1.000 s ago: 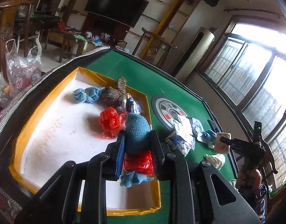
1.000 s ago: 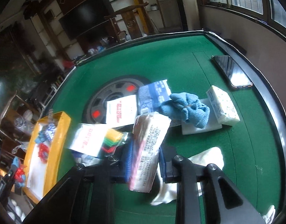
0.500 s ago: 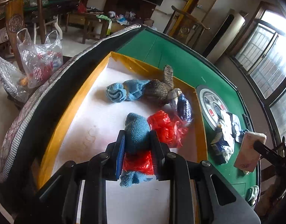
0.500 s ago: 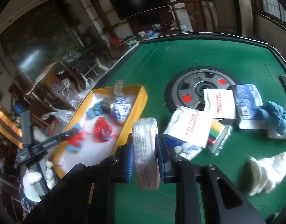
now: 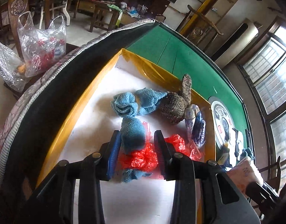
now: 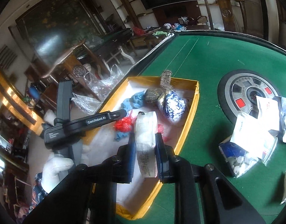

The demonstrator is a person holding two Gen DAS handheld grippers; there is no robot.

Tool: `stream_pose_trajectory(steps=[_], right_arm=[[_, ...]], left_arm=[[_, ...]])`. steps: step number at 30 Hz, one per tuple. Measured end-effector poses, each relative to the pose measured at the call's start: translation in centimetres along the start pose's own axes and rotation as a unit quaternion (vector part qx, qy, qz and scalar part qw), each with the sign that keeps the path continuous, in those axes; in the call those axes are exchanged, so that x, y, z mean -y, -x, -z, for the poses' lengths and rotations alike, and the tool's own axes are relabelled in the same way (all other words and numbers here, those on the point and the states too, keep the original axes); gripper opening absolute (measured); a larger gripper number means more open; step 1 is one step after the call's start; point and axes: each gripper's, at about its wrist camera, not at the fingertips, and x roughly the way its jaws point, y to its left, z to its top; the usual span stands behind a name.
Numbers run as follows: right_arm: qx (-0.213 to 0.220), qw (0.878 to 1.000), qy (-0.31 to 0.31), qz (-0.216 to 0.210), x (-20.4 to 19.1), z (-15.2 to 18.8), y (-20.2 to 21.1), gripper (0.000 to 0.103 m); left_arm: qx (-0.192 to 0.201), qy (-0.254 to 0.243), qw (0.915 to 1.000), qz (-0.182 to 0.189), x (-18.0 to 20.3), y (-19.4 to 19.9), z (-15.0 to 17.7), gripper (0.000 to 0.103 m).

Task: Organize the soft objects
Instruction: 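Carry the blue-and-red bundle into the box and release while the right tool drops the pink pack there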

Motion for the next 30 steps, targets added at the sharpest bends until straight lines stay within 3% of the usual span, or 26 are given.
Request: stream_pose_trajectory(steps=[2,6,11,14,18,21,24,30], right_arm=[[-0.015,1.000,-0.005,-0.014,-0.1,0.2,-0.9,0.017],[-0.082,0.992,-0.048,-0.088,0.8,0.6,-4.7,0.018],[-0.100,0.993,-0.046,-0.043,1.2,0.0,-8.0,0.018],[-0.095,0.995,-0.023,0.011,1.0,-0.7,-8.5,0.022],[-0.080,0.987,0.032,0.134,-0.6,-1.1,-8.4,0.032],[-0.077,0.991,0.030,0.109,-0.7,-0.9,-6.9,0.038],[-0.035,0.994,0.033,0.100,-0.2,-0.6,-4.0,0.045],[0.053,0.988,0.041,0.140,2.3,1.3,2.8,0.060]], left_arm=[[0.013,0.003,0.9999,0.006,-0.3,1.2,0.1,0.039],[0.053,0.011,0.9982,0.027,-1.0,4.6,0.8,0.041],[0.099,0.006,0.9943,0.037,-1.2,8.5,3.0,0.054],[0.127,0.001,0.9912,0.038,-1.4,10.5,4.5,0.062],[0.148,0.007,0.9882,0.039,-1.7,11.8,5.5,0.063],[0.154,0.003,0.9874,0.037,-1.5,12.1,6.0,0.063],[0.160,-0.006,0.9868,0.026,-0.8,12.2,6.5,0.063],[0.161,-0.003,0.9868,0.008,-0.7,11.6,7.4,0.063]])
